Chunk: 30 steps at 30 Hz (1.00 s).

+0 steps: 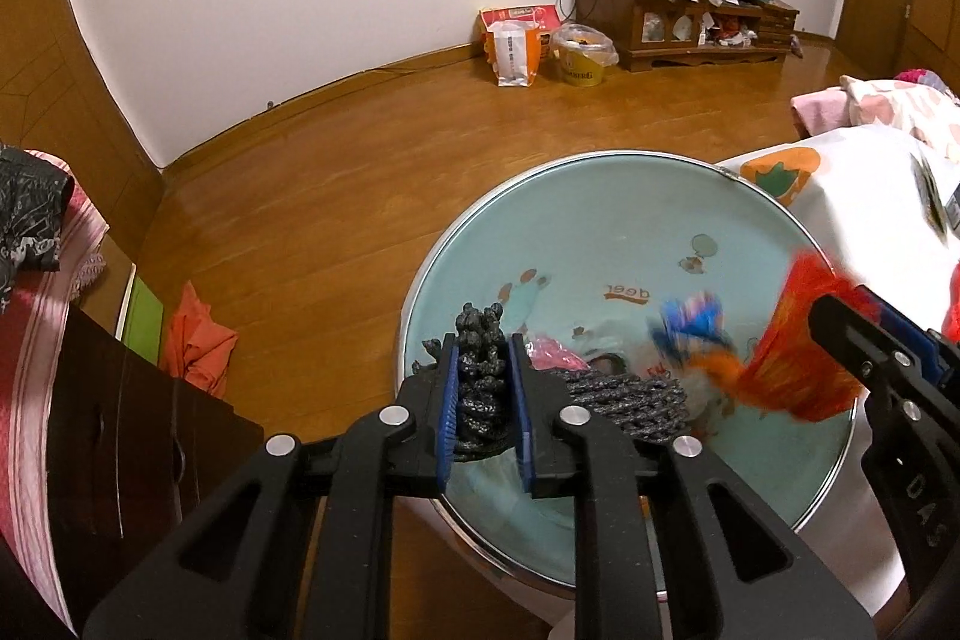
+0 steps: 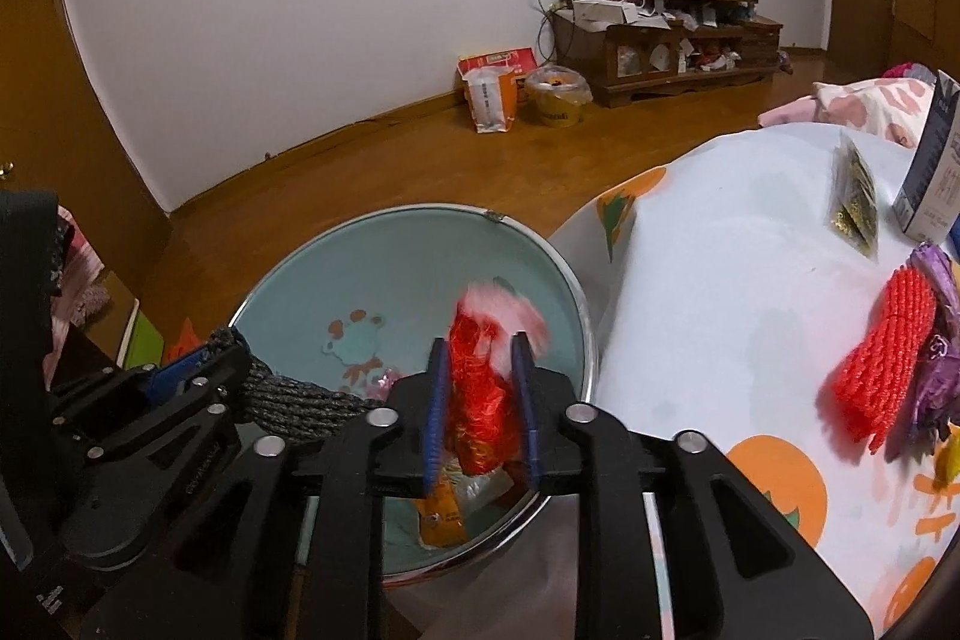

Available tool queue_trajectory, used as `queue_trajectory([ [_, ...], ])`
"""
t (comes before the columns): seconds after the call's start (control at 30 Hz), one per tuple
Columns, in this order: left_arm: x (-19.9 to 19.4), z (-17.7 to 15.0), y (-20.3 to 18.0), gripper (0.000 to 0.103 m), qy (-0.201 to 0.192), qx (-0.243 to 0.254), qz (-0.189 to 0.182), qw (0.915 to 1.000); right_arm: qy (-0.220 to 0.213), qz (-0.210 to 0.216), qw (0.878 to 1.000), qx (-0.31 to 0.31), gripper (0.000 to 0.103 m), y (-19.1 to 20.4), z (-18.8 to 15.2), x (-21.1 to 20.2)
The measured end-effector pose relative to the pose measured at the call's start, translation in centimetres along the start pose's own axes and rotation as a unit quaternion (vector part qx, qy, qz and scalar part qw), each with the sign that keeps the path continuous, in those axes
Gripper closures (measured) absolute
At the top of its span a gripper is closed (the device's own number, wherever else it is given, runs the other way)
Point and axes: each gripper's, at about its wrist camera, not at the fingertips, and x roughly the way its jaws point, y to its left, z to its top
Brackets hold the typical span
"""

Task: Collect trash
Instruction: 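Carry the black mesh and red wrapper over the blue bin and open both tools, then move both open tools back over the remaining trash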

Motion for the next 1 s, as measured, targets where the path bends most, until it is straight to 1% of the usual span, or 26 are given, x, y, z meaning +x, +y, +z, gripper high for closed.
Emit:
queue_trajectory([
  [0.03, 0.0, 0.0, 0.0, 0.085, 0.0, -0.001, 0.001, 1.0, -0.002, 0.0, 1.0, 0.003, 0.067, 0.0, 0.0, 0.0],
  [0.07, -0.1, 0.0, 0.1, 0.083, -0.001, -0.003, 0.0, 1.0, -0.007, 0.001, 1.0, 0.008, 0.064, -0.2, 0.1, -0.4],
  [0.1, -0.1, 0.0, 0.0, 0.081, -0.002, -0.004, 0.0, 1.0, -0.011, 0.0, 1.0, 0.011, 0.064, -0.3, 0.2, -0.7],
  [0.17, -0.4, -0.2, 0.0, 0.071, -0.006, -0.005, -0.001, 1.0, -0.016, -0.001, 1.0, 0.015, 0.064, -0.6, 0.4, -1.3],
  [0.2, -0.7, -0.1, 0.0, 0.068, -0.011, -0.006, 0.0, 0.9999, -0.02, -0.004, 1.0, 0.018, 0.063, -0.7, 0.4, -1.7],
  [0.27, -1.3, -0.4, 0.0, 0.052, -0.019, -0.009, 0.003, 0.9998, -0.026, -0.007, 0.999, 0.026, 0.055, -1.1, 0.4, -2.6],
  [0.3, -1.8, -0.5, -0.1, 0.046, -0.024, -0.008, 0.004, 0.9997, -0.031, -0.008, 0.999, 0.03, 0.053, -1.5, 0.3, -3.1],
  [0.37, -2.6, -0.7, -0.2, 0.039, -0.032, -0.007, 0.007, 0.9995, -0.04, -0.014, 0.999, 0.033, 0.044, -2.0, 0.1, -4.2],
  [0.4, -3.2, -0.8, -0.3, 0.038, -0.038, -0.006, 0.01, 0.9992, -0.046, -0.02, 0.998, 0.034, 0.041, -2.2, -0.1, -4.9],
  [0.47, -4.0, -1.1, -0.6, 0.036, -0.043, -0.004, 0.013, 0.999, -0.056, -0.028, 0.997, 0.035, 0.032, -2.5, -0.5, -6.1],
  [0.5, -4.5, -1.4, -0.8, 0.032, -0.045, -0.003, 0.014, 0.9989, -0.062, -0.033, 0.997, 0.033, 0.031, -2.6, -0.7, -6.6],
  [0.53, -4.9, -1.5, -0.9, 0.031, -0.046, -0.004, 0.015, 0.9988, -0.067, -0.04, 0.997, 0.031, 0.027, -2.7, -0.9, -7.1],
  [0.57, -5.3, -1.6, -1.0, 0.03, -0.046, -0.004, 0.015, 0.9988, -0.072, -0.05, 0.996, 0.03, 0.021, -2.9, -1.2, -7.7],
  [0.67, -6.3, -2.4, -1.4, 0.03, -0.045, -0.005, 0.009, 0.9989, -0.081, -0.073, 0.993, 0.034, 0.013, -3.4, -2.0, -9.2],
  [0.73, -7.3, -2.9, -1.8, 0.029, -0.048, -0.003, 0.007, 0.9988, -0.085, -0.091, 0.992, 0.032, 0.01, -3.8, -2.5, -10.1],
  [0.87, -8.8, -3.9, -2.7, 0.021, -0.053, -0.002, 0.004, 0.9986, -0.106, -0.113, 0.987, 0.036, 0.007, -5.3, -3.8, -11.7],
  [1.0, -10.3, -5.2, -4.3, 0.02, -0.053, 0.009, -0.016, 0.9984, -0.095, -0.127, 0.986, 0.053, 0.007, -7.6, -4.6, -13.2],
])
